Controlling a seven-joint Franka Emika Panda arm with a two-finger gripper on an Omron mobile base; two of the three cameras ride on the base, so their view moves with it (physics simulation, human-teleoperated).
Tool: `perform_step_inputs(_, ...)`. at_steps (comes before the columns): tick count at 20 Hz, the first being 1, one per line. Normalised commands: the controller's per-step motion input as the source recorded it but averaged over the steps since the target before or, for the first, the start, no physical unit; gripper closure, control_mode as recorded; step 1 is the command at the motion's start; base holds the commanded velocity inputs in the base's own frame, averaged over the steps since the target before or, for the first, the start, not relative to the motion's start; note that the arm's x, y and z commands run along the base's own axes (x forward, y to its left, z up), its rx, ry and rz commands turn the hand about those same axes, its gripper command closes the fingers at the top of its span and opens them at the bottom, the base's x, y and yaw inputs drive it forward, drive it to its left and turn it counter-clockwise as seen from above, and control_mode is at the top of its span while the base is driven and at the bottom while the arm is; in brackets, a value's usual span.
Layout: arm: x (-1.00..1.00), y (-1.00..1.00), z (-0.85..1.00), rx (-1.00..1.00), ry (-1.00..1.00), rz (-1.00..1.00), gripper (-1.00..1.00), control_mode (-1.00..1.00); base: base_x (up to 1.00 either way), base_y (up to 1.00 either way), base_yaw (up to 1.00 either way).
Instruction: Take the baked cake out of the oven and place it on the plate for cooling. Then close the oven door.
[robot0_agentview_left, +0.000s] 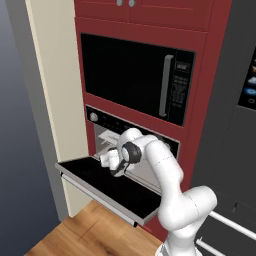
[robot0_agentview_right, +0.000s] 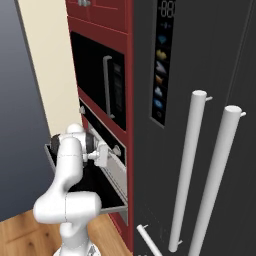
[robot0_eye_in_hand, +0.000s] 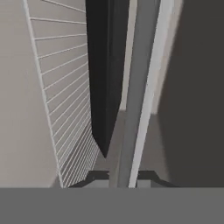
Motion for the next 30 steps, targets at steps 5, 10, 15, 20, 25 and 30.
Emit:
perform_step_inputs(5,-0.62,0.56,-0.05,0.08,0.00,0.02,1.00,-1.00,0.00,0.00,0.00)
perform_step_inputs(10,-0.68,0.55,-0.06,0.11,0.02,0.03,1.00,-1.00,0.00,0.00,0.00)
perform_step_inputs(15,-0.72,0.51,-0.01,0.14,0.02,0.03,1.00,-1.00,0.00,0.00,0.00)
perform_step_inputs(20,-0.73,0.47,0.00,0.15,0.02,0.03,1.00,-1.00,0.00,0.00,0.00)
perform_step_inputs(25,-0.82,0.51,0.00,0.13,0.01,0.02,1.00,-1.00,0.00,0.00,0.00)
perform_step_inputs(30,-0.80,0.48,0.08,0.13,0.01,0.01,1.00,-1.00,0.00,0.00,0.00)
